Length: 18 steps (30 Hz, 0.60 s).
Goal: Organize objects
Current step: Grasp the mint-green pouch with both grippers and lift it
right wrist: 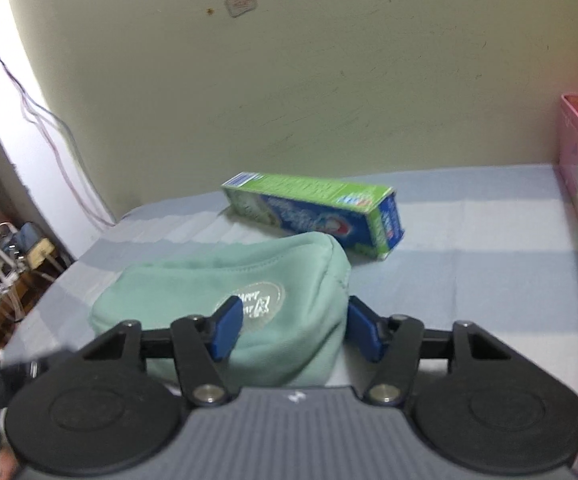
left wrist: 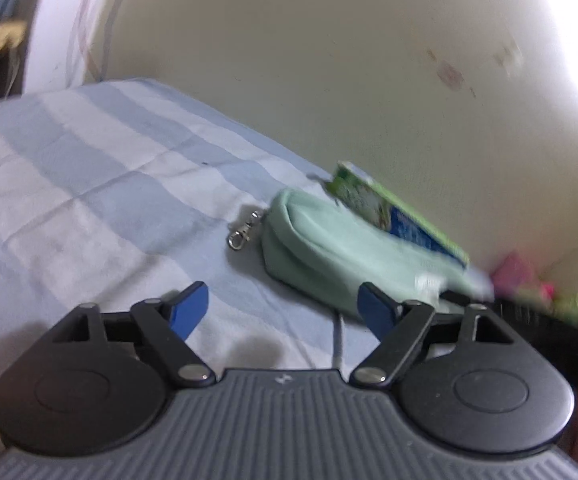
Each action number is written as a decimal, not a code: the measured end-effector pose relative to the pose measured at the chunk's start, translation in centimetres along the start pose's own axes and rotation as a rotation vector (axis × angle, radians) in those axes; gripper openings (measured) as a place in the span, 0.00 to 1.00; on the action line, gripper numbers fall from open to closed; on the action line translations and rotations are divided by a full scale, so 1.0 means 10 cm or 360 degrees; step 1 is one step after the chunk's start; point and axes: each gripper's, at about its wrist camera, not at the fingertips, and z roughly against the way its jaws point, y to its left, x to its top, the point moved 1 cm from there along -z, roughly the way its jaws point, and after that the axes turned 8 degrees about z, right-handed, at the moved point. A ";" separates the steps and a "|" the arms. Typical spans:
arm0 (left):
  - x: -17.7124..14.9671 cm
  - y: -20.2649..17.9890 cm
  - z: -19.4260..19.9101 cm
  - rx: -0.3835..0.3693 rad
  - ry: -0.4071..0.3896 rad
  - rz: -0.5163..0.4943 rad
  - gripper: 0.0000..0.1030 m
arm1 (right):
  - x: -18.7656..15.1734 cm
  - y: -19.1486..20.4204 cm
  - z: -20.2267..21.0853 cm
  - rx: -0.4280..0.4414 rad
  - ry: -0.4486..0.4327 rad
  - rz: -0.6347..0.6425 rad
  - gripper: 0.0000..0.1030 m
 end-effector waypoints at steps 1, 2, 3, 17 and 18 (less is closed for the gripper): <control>0.04 0.06 0.01 -0.0001 -0.0015 0.0076 0.90 | -0.04 0.00 0.04 0.0018 0.0004 0.0010 0.53; 0.09 0.10 0.01 0.0004 -0.0022 0.0127 0.90 | -0.06 0.02 0.07 0.0025 0.0006 0.0028 0.52; 0.14 0.12 -0.01 0.0010 -0.0013 0.0153 0.90 | -0.09 0.03 0.10 0.0029 0.0005 0.0047 0.52; 0.21 -0.42 -0.76 0.0082 0.0111 -0.0456 0.78 | -0.10 0.04 0.15 0.0053 0.0000 0.0052 0.58; 0.18 -0.42 -0.75 0.0098 0.0101 -0.0478 0.78 | -0.10 0.05 0.14 0.0056 0.0003 0.0052 0.58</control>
